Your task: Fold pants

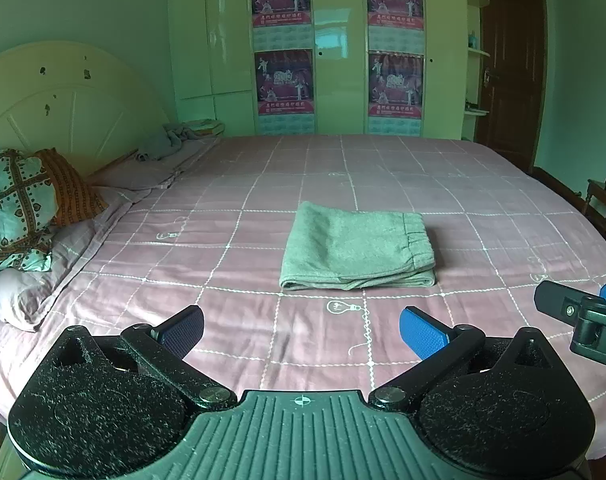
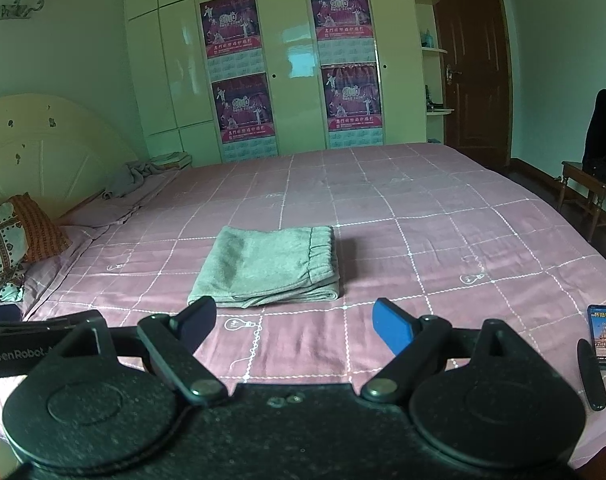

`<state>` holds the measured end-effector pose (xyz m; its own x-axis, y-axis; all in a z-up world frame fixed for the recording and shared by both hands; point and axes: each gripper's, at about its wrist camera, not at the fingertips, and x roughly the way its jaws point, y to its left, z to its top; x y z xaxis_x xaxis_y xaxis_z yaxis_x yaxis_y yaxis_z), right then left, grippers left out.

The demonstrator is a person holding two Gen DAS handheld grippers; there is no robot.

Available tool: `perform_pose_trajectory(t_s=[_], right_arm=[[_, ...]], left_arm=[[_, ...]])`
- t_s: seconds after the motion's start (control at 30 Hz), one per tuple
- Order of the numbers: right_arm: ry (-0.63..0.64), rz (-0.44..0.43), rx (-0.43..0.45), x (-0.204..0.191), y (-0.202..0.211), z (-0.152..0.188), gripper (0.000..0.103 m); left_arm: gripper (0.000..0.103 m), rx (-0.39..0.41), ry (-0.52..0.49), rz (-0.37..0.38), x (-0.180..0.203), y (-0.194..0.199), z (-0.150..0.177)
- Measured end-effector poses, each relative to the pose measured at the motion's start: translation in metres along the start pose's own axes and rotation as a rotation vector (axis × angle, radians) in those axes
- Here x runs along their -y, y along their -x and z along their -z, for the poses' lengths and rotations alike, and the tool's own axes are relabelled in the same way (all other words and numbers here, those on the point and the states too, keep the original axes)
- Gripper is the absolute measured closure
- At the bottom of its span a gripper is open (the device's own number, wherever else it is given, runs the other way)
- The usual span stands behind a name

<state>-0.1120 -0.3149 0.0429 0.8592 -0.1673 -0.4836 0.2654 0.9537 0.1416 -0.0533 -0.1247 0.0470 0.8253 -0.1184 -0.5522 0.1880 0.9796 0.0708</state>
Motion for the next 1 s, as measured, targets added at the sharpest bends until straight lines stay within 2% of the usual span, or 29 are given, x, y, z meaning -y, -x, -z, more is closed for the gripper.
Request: perform_pose_trajectory(t_s=[0.67,0.83,1.0], right_arm=[[0.008,-0.015,-0.012,0.0,-0.002,0.001,0.017],[0.005,-0.019,-0.011,0.001,-0.003,0.001,0.017],[0.001,-0.014,-0.012,0.002,-0.006,0.003,0.017]], left_arm=[[0.0,-0.012,-0.005,0.016,-0.002,-0.006,0.0],[0.0,-0.003,-0.004,0.062,-0.004,-0.008,0.001],[0.0,-0.006,-0.008,0.07,-0.004,-0.017,0.0]])
